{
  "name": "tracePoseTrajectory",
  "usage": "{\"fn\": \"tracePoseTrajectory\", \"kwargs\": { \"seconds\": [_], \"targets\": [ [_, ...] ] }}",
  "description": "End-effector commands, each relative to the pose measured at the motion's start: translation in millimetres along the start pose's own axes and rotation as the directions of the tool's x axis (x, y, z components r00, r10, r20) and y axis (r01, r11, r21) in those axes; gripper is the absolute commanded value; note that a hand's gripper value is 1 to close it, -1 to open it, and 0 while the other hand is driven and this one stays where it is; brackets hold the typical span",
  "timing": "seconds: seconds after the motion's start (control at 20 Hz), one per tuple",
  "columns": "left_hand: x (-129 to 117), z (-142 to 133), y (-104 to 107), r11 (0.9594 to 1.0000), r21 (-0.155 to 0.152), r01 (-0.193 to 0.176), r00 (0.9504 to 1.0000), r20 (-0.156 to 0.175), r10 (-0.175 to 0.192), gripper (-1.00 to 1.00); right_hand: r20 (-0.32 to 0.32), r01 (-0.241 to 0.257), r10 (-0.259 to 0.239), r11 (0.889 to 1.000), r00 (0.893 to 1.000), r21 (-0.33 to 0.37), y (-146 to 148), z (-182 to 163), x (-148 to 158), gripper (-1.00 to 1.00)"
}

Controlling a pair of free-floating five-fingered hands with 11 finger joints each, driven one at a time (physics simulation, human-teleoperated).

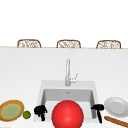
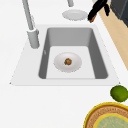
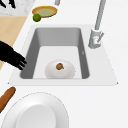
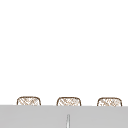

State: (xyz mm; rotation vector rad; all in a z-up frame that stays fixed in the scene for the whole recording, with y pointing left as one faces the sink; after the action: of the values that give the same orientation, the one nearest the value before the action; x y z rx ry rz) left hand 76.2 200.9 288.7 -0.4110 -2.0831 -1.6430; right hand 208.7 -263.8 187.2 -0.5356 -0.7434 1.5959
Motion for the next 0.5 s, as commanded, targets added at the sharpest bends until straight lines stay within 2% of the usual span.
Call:
{"fn": "tracePoseTrajectory", "kwargs": {
  "seconds": [0.0,0.3,0.45],
  "targets": [
    [0,0,0,1.0000,0.000,0.000,1.0000,0.000,0.000,0.00,-0.045,0.024,-0.027,0.998,0.999,-0.065,7,-13,11,-1.00],
    [0,0,0,1.0000,0.000,0.000,1.0000,0.000,0.000,0.00,-0.025,0.031,-0.035,0.990,0.999,-0.136,3,-39,14,-1.00],
    [0,0,0,1.0000,0.000,0.000,1.0000,0.000,0.000,0.00,-0.032,0.013,-0.018,0.987,0.999,-0.160,8,-59,15,-1.00]
  ]
}}
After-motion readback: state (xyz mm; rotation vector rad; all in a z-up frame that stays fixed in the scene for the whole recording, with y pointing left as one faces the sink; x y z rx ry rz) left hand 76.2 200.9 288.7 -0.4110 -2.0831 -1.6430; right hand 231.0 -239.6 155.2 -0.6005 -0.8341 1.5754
